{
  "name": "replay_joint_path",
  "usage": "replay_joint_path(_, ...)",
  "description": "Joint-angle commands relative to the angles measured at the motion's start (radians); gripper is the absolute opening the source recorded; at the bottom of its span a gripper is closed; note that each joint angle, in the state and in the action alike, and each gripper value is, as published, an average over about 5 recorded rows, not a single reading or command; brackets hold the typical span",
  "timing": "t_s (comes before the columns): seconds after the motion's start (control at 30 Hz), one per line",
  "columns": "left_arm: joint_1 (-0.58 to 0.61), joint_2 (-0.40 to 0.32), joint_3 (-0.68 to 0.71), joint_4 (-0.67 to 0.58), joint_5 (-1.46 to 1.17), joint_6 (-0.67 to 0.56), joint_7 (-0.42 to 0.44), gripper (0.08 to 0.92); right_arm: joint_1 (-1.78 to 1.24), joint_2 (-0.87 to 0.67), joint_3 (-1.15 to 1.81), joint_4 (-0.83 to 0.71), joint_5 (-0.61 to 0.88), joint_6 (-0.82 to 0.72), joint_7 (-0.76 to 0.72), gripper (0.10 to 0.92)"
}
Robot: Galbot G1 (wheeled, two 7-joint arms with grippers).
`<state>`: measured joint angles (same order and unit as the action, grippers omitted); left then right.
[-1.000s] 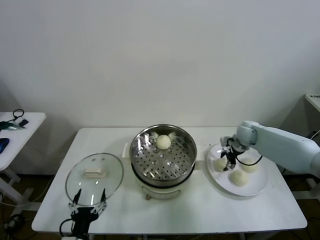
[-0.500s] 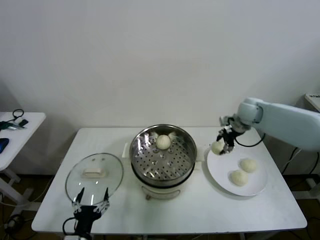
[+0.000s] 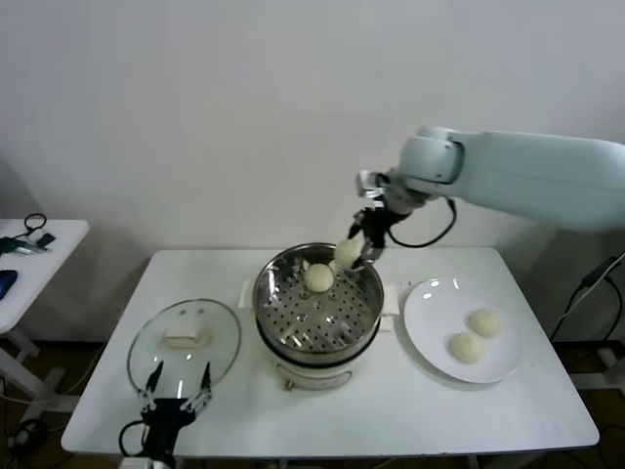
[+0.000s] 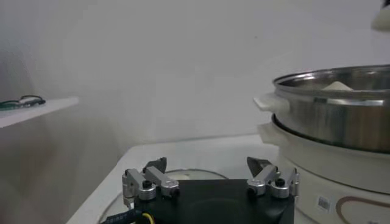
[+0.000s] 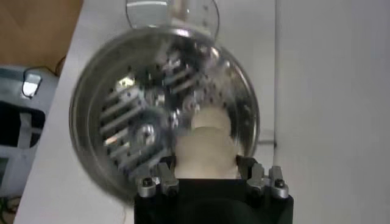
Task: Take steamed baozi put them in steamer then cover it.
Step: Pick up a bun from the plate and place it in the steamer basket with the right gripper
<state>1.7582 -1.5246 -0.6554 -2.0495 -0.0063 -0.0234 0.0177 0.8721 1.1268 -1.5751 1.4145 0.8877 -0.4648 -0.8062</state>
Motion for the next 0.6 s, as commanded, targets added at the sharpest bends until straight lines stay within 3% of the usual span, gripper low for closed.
replay_joint_path(0.03,0.0,0.001,-0.002,-0.001,-0.002,0.0,0.0,0.823,-0.105,0.28,0.021,-0.098,0.059,-0.067,0.066,0.67)
replay_joint_path(0.6,0.001,-0.002,-0.018,-0.003,-0.012,-0.001,0.0,0.823,-0.272,0.355,-0.003,-0.253,-0.071,-0.07,0.092,0.67)
